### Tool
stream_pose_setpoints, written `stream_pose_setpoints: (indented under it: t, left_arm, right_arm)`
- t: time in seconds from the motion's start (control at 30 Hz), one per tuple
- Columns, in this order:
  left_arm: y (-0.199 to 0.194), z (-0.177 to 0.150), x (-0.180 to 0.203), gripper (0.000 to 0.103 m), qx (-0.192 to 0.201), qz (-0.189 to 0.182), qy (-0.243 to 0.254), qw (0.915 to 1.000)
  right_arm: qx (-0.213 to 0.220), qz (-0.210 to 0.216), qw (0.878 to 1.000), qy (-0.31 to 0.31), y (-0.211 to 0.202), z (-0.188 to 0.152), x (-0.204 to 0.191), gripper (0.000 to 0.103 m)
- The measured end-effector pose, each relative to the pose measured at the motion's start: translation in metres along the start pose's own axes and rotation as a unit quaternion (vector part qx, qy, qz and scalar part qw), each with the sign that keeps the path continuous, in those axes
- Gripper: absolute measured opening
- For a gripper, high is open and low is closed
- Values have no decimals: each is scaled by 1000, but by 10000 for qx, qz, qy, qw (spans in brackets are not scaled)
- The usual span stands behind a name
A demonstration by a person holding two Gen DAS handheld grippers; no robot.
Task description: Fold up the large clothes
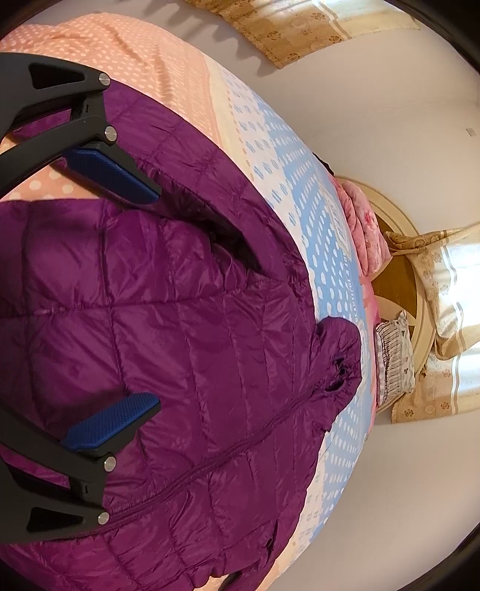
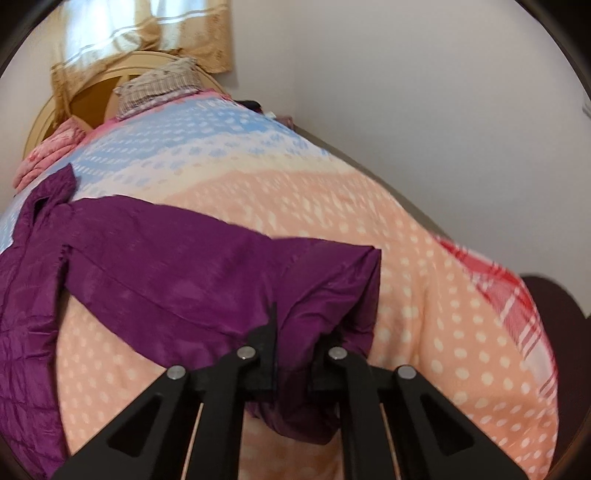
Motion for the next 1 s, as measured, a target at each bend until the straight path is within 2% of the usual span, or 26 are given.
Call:
stream_pose_setpoints:
  t: [0.2, 0.5, 0.7, 0.87, 0.93, 0.97, 1.0]
  left_arm:
    - [3, 2, -15, 102, 17, 53, 19, 10000]
    - [11, -3, -43, 102, -44, 263, -38, 9996]
    - [12, -6, -69, 102, -83, 418, -160, 9990]
    - [8, -7, -83, 102, -121, 544, -206, 9982]
    - [6, -5, -85, 102, -161, 533, -244, 9982]
    - [4, -3, -85, 102, -171, 495, -263, 9983]
    - [2, -1, -84, 102, -164, 487, -263, 9983]
  right_arm:
    - [245, 360, 9984, -368, -12, 28, -57, 10]
    - [481, 1170, 9859, -1095, -33, 45, -182, 10]
    - [484, 1817, 9713, -1455, -35, 33, -275, 10]
    - [381, 2293, 9583, -1661, -31, 5, -349, 10]
    - [280, 2449, 9531, -1756, -29, -8, -367, 13]
    - [258, 2528, 9513, -1746, -29, -12, -373, 21]
    - [233, 2632, 9479, -1782, -30, -19, -377, 48]
Point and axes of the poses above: each gripper's, at about its wrist camera, not at the fingertips, and y roughly the way its jaws point, x to its right, z to its top, the point moved 7 cm from there along y, roughly the way its jaws point, and after that the axes turned 10 degrees about x, right-handed, at the moved point
